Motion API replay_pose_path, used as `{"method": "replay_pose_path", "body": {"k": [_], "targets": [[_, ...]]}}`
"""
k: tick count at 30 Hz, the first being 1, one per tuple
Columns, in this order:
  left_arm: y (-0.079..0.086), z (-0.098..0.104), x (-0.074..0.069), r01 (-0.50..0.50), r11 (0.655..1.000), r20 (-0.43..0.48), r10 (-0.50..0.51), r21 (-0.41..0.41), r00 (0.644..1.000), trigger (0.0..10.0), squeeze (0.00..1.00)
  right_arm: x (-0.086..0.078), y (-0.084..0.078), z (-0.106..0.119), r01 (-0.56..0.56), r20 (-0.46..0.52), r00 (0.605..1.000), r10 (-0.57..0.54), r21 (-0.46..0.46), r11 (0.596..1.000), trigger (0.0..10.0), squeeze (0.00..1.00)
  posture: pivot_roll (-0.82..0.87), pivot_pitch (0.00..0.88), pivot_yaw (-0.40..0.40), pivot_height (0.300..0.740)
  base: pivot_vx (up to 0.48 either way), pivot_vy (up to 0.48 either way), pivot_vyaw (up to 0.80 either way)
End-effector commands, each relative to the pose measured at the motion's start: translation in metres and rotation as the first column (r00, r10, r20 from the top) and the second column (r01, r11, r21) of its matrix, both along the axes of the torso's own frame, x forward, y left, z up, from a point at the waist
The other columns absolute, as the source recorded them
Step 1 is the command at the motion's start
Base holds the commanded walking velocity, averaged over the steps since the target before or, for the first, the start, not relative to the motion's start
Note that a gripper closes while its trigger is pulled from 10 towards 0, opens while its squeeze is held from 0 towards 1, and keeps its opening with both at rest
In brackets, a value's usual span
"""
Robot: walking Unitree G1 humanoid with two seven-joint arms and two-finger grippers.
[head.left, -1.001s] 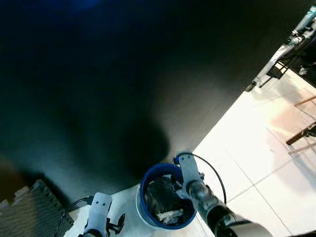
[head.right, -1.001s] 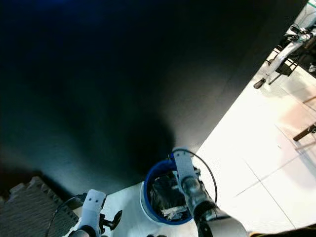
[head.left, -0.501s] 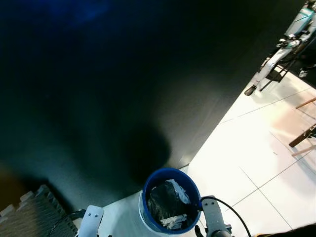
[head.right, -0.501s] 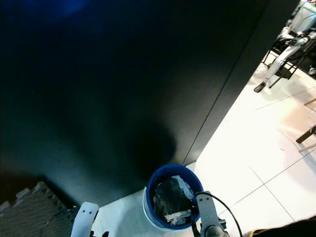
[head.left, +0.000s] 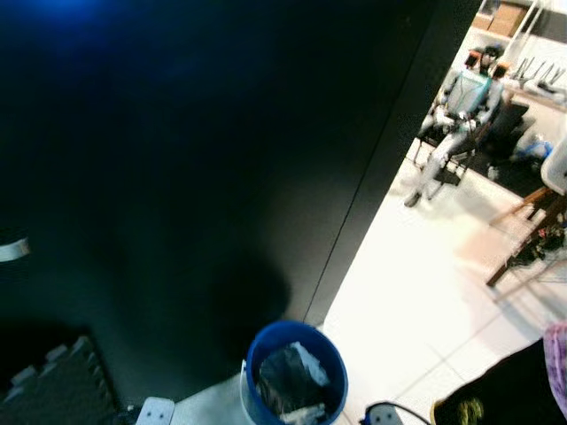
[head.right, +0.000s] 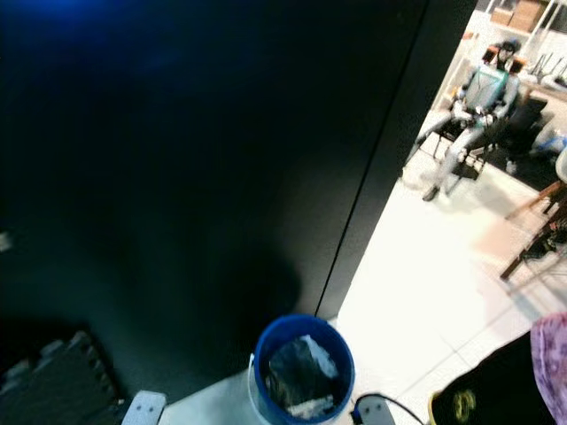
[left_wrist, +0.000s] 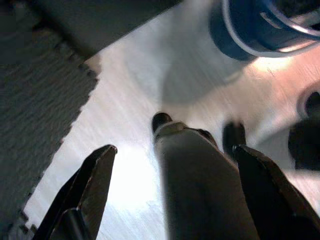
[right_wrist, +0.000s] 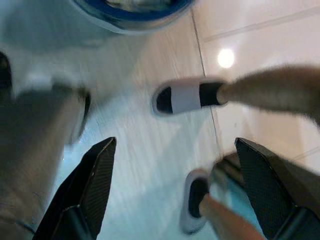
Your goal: Clean up the room
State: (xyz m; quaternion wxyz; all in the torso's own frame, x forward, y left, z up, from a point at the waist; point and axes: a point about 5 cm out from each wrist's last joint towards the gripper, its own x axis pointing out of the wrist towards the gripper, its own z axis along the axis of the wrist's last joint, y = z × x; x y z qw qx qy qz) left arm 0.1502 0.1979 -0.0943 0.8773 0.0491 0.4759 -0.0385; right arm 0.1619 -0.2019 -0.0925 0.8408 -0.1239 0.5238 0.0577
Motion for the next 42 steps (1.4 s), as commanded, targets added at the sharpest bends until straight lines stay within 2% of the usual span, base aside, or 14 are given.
{"method": "replay_pose_path", "body": {"k": [1,4,5,14,24,37,42], "targets": [[-0.002,-0.007,-0.016,-0.007,1.0,-0.069,0.006,-0.005,0.998,10.0,0.0,-0.001,-0.004,0.0,-0.01,-0.008,1.0,0.01,-0.009,1.0,10.0,0.0,0.16,0.0,-0.139,0.74,-0.289,0.0,0.0],[-0.002,-0.007,-0.015,-0.009,1.0,-0.068,0.008,-0.005,0.998,10.0,0.0,0.0,-0.003,0.0,-0.022,-0.01,1.0,0.022,-0.009,1.0,10.0,0.0,0.16,0.0,-0.139,0.74,-0.292,0.0,0.0],[-0.002,-0.004,-0.008,-0.003,1.0,-0.056,0.003,-0.002,0.998,10.0,0.0,0.0,0.001,0.0,-0.059,-0.023,0.998,0.059,-0.011,0.998,10.0,0.0,0.16,0.0,-0.139,0.74,-0.289,0.0,0.0],[-0.003,-0.003,-0.002,0.017,1.0,-0.052,-0.016,0.006,0.999,10.0,0.0,-0.006,0.0,-0.003,-0.068,-0.049,0.997,0.067,-0.015,0.998,10.0,0.0,0.14,0.0,-0.125,0.74,-0.291,0.0,0.0],[-0.005,-0.004,-0.004,0.037,0.999,-0.064,-0.036,0.003,0.997,10.0,0.0,-0.014,-0.002,-0.005,-0.024,-0.069,0.997,0.025,0.006,1.0,10.0,0.0,0.13,0.0,-0.117,0.74,-0.289,0.0,0.0],[-0.011,-0.008,-0.013,0.056,0.998,-0.087,-0.057,-0.009,0.995,10.0,0.0,-0.022,-0.01,-0.007,-0.017,-0.092,0.996,0.015,-0.025,1.0,10.0,0.0,0.1,0.0,-0.119,0.74,-0.389,0.0,0.0],[-0.012,-0.009,-0.015,0.056,0.998,-0.094,-0.057,-0.012,0.994,10.0,0.0,-0.032,-0.014,-0.01,-0.019,-0.132,0.991,0.013,-0.044,0.999,10.0,0.0,0.1,0.0,-0.123,0.74,-0.376,0.0,-0.76]]}}
